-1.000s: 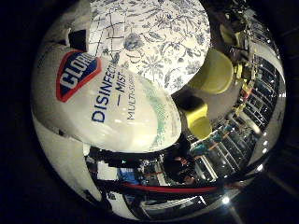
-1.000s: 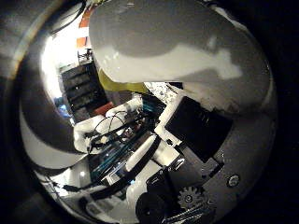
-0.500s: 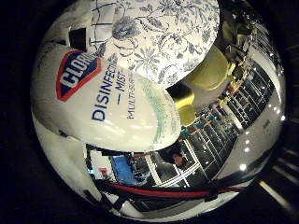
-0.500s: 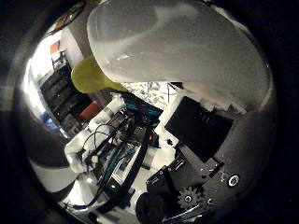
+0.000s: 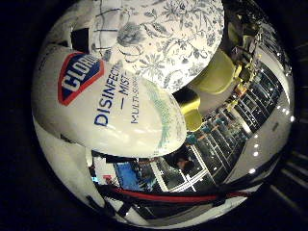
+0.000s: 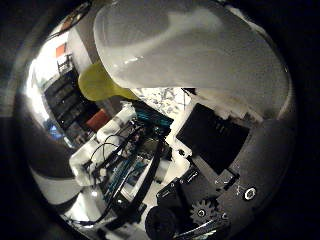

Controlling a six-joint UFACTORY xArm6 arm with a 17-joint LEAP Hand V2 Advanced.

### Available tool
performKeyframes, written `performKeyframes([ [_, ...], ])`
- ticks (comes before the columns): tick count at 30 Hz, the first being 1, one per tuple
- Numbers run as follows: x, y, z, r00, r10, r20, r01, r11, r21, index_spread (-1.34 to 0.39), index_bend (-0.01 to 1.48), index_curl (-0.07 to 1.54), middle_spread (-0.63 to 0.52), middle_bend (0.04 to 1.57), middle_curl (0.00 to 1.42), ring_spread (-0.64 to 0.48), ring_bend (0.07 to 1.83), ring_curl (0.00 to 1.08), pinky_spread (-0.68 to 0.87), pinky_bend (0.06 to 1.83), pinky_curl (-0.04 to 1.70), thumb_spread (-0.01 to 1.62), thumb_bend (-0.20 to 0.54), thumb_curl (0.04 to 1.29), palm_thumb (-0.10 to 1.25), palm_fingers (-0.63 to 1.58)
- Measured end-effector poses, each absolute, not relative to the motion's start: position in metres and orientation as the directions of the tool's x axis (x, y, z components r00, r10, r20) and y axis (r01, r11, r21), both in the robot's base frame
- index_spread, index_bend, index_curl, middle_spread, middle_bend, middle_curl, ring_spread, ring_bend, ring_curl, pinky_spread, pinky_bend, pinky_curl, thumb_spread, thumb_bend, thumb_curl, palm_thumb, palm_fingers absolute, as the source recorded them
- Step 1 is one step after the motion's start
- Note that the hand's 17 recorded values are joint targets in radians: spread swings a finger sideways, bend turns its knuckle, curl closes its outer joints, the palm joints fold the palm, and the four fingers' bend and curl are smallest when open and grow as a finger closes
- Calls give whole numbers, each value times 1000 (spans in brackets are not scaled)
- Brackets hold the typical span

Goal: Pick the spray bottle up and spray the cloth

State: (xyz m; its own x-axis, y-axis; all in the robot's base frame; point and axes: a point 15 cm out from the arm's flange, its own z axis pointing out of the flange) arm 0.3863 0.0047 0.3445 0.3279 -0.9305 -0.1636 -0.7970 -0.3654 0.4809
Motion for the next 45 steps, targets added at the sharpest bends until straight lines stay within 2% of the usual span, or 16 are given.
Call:
performKeyframes([
  [5,372,62,388,353,-869,-346,-826,-463,320,-198,1163,643,-115,1331,586,-173,1422,543,-226,1105,962,1046,-11,638,1055,1230],
  [10,362,125,435,409,-755,-513,-828,-543,140,-199,1162,644,-110,1331,585,-169,1423,543,-228,1107,968,1035,-12,653,1058,1230],
  [14,357,177,474,438,-597,-672,-813,-582,-12,-199,1162,646,-105,1333,585,-164,1424,543,-231,1105,976,1029,-13,664,1058,1228],
  [17,363,207,499,470,-444,-763,-802,-576,-159,-194,1165,648,-104,1336,585,-163,1425,543,-234,1098,981,1005,-14,679,1063,1228],
  [19,372,220,495,482,-354,-802,-799,-554,-236,-193,1163,651,-104,1337,585,-159,1427,544,-237,1101,987,986,-14,694,1059,1224],
  [23,389,235,466,478,-255,-841,-827,-455,-332,-187,1160,656,-103,1340,583,-157,1427,543,-240,1095,995,945,-13,720,1058,1225],
  [26,398,238,422,472,-238,-849,-845,-396,-359,-185,1162,659,-103,1340,582,-156,1427,543,-242,1089,998,925,-13,735,1064,1227],
  [29,408,243,389,511,-236,-826,-837,-356,-416,-185,1160,663,-103,1340,581,-156,1436,543,-236,1085,1003,913,-14,744,1066,1228],
  [32,426,254,371,526,-223,-821,-846,-240,-477,-185,1159,666,-103,1341,580,-156,1436,542,-233,1083,1008,893,-15,756,1070,1226],
  [34,428,261,345,499,-226,-837,-866,-163,-472,-185,1158,667,-103,1341,580,-155,1434,540,-232,1082,1010,878,-17,761,1068,1227],
  [40,406,296,320,520,-211,-828,-851,-213,-480,-186,1155,670,-103,1340,579,-155,1438,538,-230,1077,1015,851,-15,782,1069,1229],
  [45,432,286,298,518,-304,-800,-855,-146,-498,-186,1153,673,-97,1341,578,-155,1436,535,-230,1076,1018,845,-15,793,1069,1229],
])
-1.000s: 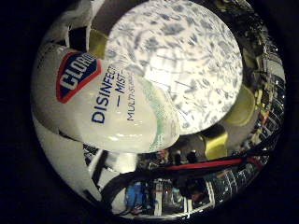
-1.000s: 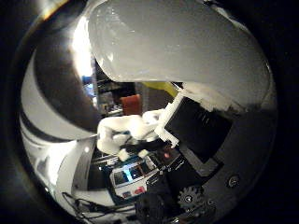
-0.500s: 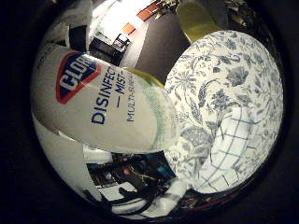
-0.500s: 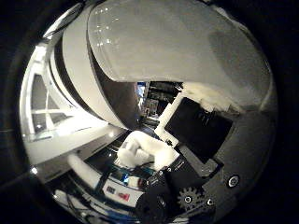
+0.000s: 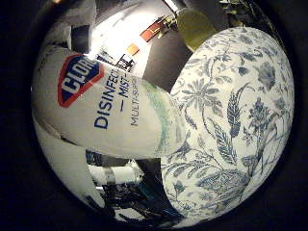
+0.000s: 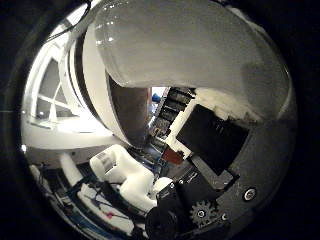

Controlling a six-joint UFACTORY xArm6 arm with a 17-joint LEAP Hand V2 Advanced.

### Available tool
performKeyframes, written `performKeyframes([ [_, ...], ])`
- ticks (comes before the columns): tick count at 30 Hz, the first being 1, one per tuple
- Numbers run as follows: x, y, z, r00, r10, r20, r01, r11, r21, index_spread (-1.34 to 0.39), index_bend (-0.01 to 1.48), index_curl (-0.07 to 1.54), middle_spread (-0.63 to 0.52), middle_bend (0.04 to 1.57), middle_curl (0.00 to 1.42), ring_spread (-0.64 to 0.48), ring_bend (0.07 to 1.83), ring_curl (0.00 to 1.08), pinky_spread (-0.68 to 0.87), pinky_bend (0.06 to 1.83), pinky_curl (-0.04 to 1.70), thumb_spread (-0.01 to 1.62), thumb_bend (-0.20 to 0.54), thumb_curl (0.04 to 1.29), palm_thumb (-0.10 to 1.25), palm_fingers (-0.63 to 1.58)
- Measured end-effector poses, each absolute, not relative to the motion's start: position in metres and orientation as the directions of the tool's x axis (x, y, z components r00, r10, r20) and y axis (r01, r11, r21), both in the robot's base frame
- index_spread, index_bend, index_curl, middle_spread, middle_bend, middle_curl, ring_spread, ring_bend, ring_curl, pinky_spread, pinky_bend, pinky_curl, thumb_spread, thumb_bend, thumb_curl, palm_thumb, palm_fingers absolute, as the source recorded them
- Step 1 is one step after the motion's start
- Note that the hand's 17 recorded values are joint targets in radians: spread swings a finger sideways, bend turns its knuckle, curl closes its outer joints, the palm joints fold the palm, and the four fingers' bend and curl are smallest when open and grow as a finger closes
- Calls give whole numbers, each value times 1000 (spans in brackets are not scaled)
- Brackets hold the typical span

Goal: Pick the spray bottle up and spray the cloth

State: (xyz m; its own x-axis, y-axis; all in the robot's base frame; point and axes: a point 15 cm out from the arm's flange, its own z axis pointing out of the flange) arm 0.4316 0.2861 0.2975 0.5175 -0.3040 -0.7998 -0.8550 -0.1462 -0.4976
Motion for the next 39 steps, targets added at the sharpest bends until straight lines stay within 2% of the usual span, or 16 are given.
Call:
performKeyframes([
  [22,440,286,245,428,-335,-839,-904,-143,-403,-183,1138,679,-96,1341,579,-155,1434,534,-238,1072,1017,792,-26,813,1036,1220],
  [29,440,282,238,403,-342,-849,-915,-144,-376,-225,949,675,-120,1264,573,-166,1419,526,-280,1090,936,578,-39,804,944,1129],
  [33,439,282,238,403,-340,-850,-915,-146,-376,-259,821,681,-146,1185,565,-189,1303,503,-348,1053,848,448,-39,806,925,1054],
  [39,431,283,242,391,-317,-864,-920,-171,-354,-310,596,698,-182,1042,554,-229,1190,489,-444,1020,745,392,-35,798,917,989],
])
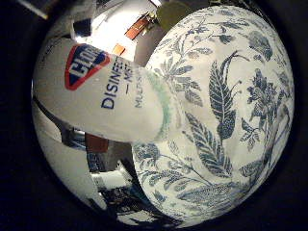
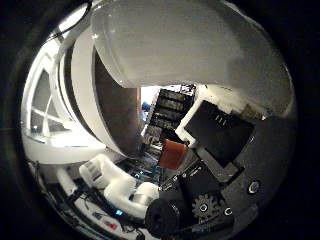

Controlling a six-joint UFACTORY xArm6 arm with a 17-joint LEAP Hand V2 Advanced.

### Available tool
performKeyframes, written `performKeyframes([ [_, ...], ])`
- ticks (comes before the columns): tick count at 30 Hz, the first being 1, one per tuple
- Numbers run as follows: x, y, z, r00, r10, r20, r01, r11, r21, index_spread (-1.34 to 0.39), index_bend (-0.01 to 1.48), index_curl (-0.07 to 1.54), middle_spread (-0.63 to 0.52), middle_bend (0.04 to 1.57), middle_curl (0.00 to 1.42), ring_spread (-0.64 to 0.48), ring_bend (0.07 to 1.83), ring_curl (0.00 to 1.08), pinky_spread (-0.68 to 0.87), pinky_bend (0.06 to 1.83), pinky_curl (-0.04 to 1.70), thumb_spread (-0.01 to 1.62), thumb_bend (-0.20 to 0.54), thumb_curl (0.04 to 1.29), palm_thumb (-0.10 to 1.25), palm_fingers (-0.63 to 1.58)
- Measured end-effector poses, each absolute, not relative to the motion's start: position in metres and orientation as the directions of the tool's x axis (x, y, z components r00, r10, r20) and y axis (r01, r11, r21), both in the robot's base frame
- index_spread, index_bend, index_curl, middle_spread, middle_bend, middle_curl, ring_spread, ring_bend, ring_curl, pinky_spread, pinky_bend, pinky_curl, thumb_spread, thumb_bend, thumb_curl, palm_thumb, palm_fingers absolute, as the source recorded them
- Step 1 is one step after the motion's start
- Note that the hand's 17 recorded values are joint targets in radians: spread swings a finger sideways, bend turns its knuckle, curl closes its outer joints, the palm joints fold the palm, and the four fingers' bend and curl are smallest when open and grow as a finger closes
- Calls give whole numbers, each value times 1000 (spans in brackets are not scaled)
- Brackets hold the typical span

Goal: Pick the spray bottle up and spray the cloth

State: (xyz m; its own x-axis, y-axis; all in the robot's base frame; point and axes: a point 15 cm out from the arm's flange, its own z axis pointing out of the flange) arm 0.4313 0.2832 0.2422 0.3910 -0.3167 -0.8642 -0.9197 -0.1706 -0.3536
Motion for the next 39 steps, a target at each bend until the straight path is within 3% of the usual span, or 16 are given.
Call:
performKeyframes([
  [7,428,274,239,391,-330,-859,-918,-201,-341,-350,407,762,-211,954,589,-257,1159,511,-481,1010,704,411,-33,781,921,878],
  [13,430,261,239,385,-354,-852,-921,-214,-327,-371,232,772,-221,905,632,-267,1156,540,-486,1067,723,473,-32,763,928,672],
  [16,431,258,239,383,-359,-851,-922,-212,-325,-371,184,747,-214,786,624,-257,1156,551,-444,1059,734,577,-27,744,930,485],
  [18,427,255,235,381,-374,-846,-921,-232,-312,-374,238,737,-180,690,587,-199,1036,516,-321,948,724,731,-23,722,908,237],
  [20,425,248,230,387,-396,-833,-917,-258,-304,-365,262,682,-115,586,530,-68,913,466,-74,866,693,859,-27,684,871,129],
  [25,430,236,229,387,-422,-819,-917,-264,-298,-332,245,561,-15,431,426,113,709,353,313,729,572,955,-25,618,828,92],
  [31,430,236,230,386,-425,-819,-918,-264,-295,-294,193,474,32,327,369,175,573,285,434,584,451,974,-24,571,830,147],
  [39,434,212,226,364,-475,-801,-928,-261,-267,-260,173,403,83,267,347,209,470,246,469,494,369,986,-24,541,814,174],
])
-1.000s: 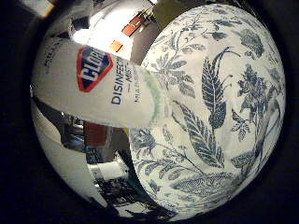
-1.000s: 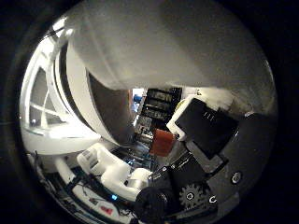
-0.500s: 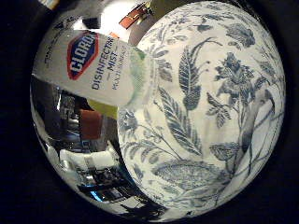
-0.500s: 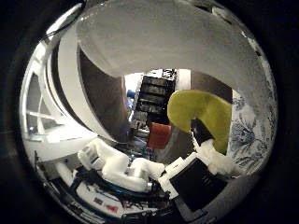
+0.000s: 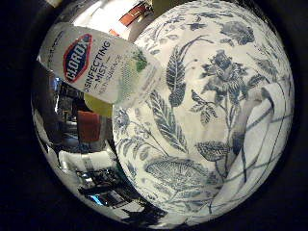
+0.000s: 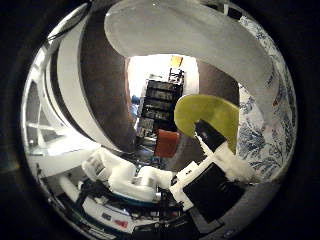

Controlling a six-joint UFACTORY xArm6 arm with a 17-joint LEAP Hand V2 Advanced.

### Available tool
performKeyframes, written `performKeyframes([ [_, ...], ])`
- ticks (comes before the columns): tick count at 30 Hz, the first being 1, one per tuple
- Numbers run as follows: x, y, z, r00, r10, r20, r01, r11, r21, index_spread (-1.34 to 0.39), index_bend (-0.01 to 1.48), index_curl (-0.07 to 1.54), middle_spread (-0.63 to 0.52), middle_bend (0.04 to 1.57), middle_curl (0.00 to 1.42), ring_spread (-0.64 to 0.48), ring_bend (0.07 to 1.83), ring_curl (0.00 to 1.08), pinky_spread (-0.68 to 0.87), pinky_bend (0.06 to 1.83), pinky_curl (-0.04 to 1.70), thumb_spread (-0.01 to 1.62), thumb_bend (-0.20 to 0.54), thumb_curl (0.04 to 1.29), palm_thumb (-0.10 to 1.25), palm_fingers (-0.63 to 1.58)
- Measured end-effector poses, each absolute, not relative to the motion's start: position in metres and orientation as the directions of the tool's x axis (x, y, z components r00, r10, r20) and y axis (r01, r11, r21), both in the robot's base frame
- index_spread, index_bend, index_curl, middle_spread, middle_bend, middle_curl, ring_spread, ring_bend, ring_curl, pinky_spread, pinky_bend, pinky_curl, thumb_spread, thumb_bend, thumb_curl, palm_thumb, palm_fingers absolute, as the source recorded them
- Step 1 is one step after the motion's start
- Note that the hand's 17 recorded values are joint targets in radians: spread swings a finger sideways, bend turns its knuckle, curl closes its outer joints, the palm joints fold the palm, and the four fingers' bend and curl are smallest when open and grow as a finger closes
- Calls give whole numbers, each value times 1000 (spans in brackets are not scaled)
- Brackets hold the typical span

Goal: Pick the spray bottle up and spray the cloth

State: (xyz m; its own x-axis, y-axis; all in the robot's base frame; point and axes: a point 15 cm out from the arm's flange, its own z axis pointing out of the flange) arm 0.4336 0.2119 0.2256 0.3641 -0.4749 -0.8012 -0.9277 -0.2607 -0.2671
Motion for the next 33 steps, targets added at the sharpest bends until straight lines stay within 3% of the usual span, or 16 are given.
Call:
performKeyframes([
  [17,422,127,248,354,-606,-712,-930,-311,-198,-234,170,329,134,226,339,244,351,227,476,431,296,997,-24,503,794,214],
  [33,379,58,347,392,-699,-598,-920,-292,-261,-230,167,315,146,229,344,250,308,236,465,373,276,996,-23,499,798,260],
])
